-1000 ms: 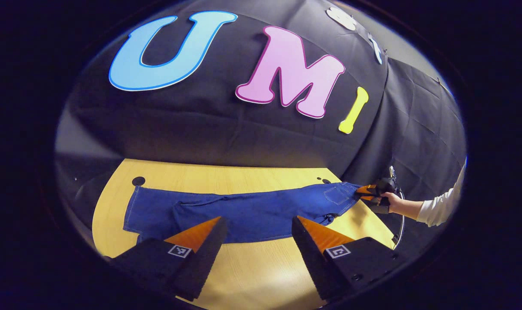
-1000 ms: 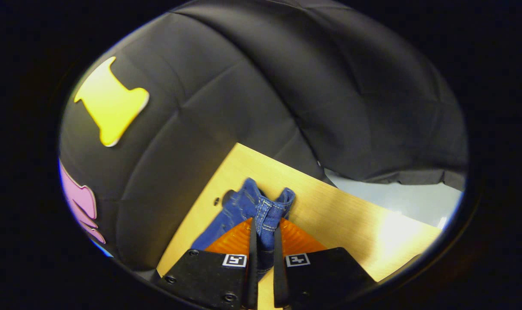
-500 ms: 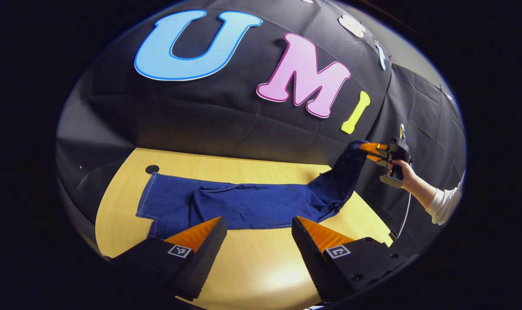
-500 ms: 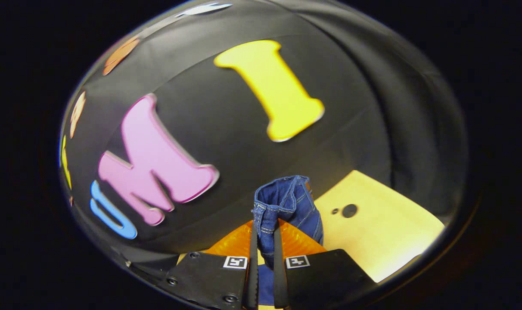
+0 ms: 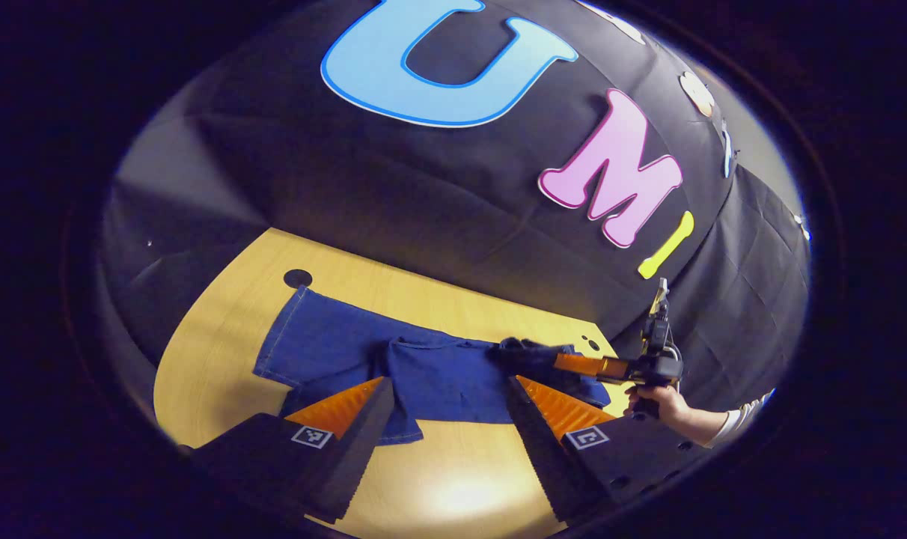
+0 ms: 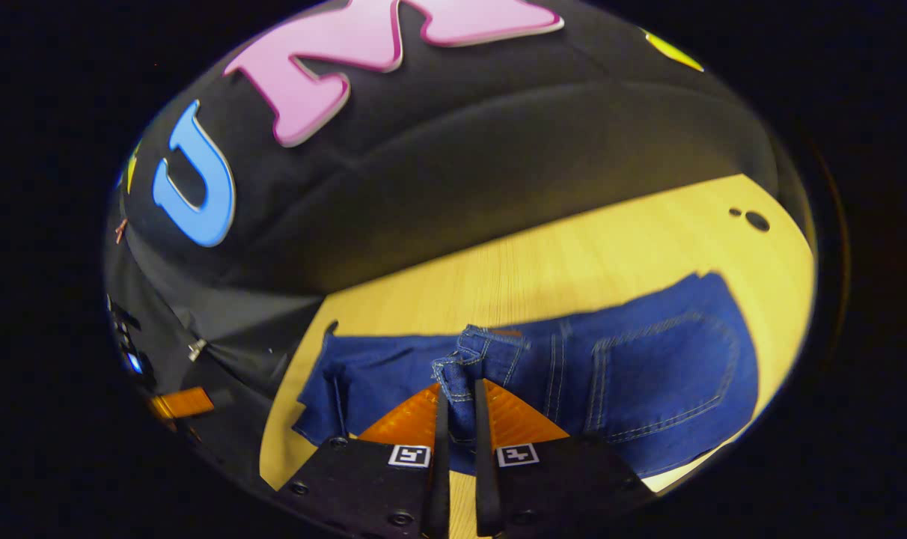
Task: Grasp the waist and the cuffs of the jeans and fold them to make the two legs overlap; first hold the waist and fold one-third of the jeans toward the cuffs, then hold the cuffs and fold the remaining one-third in the same direction to finish folding.
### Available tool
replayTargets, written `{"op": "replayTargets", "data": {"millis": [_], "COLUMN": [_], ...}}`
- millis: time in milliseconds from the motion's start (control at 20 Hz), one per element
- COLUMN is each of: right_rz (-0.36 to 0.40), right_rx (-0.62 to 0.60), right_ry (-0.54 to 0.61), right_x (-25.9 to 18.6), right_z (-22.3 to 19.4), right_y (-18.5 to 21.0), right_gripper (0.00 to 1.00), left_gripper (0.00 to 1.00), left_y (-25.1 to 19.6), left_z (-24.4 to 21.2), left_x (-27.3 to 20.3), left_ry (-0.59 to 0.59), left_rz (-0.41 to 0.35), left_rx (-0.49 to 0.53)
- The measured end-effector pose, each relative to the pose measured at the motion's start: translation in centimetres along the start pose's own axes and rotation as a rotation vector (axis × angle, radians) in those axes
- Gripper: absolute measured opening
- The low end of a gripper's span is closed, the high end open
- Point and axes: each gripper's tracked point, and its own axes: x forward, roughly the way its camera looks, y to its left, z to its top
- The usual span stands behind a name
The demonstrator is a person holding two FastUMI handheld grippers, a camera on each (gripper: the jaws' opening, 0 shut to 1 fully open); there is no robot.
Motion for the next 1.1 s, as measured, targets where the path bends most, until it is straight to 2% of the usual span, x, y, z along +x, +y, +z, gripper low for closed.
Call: {"op": "replayTargets", "data": {"millis": [150, 200, 300, 400, 500, 550, 600, 750, 800, 850, 950, 1100], "right_rz": [-0.012, 0.016, 0.119, 0.138, 0.172, 0.189, 0.207, 0.223, 0.22, 0.219, 0.206, 0.178], "right_rx": [-0.011, -0.001, 0.056, 0.015, -0.053, -0.082, -0.103, -0.147, -0.15, -0.147, -0.14, -0.136], "right_ry": [0.028, 0.025, 0.054, 0.059, 0.036, 0.023, 0.005, -0.056, -0.062, -0.071, -0.076, -0.07], "right_x": [1.4, 1.2, 0.5, -1.5, -3.7, -5.1, -6.4, -9.9, -10.7, -11.4, -11.9, -12.2], "right_z": [-1.5, -1.6, -1.8, -1.4, -0.7, -0.2, 0.3, 2.3, 2.5, 2.8, 3.0, 2.7], "right_y": [0.0, 0.8, 3.2, 3.5, 4.2, 4.8, 5.3, 5.6, 5.3, 5.2, 4.3, 2.6], "right_gripper": [0.17, 0.1, 0.51, 0.92, 0.94, 0.8, 0.93, 0.93, 0.81, 0.93, 0.93, 0.93], "left_gripper": [0.97, 0.97, 0.97, 0.97, 0.97, 0.96, 0.97, 0.97, 0.97, 0.97, 0.96, 0.98], "left_y": [3.0, 4.0, 5.8, 8.0, 10.0, 10.9, 11.9, 14.5, 15.5, 16.3, 17.4, 17.0], "left_z": [-0.3, -0.9, -1.6, -2.3, -3.1, -3.5, -3.8, -4.6, -4.8, -4.8, -4.6, -6.1], "left_x": [1.6, 2.2, 3.7, 4.8, 6.1, 6.4, 6.6, 7.8, 7.8, 8.0, 8.3, 8.4], "left_ry": [0.076, 0.112, 0.172, 0.24, 0.309, 0.346, 0.377, 0.447, 0.461, 0.47, 0.479, 0.532], "left_rz": [0.067, 0.085, 0.103, 0.132, 0.166, 0.188, 0.217, 0.294, 0.32, 0.358, 0.415, 0.402], "left_rx": [0.056, 0.077, 0.117, 0.17, 0.227, 0.249, 0.269, 0.308, 0.326, 0.345, 0.375, 0.355]}}
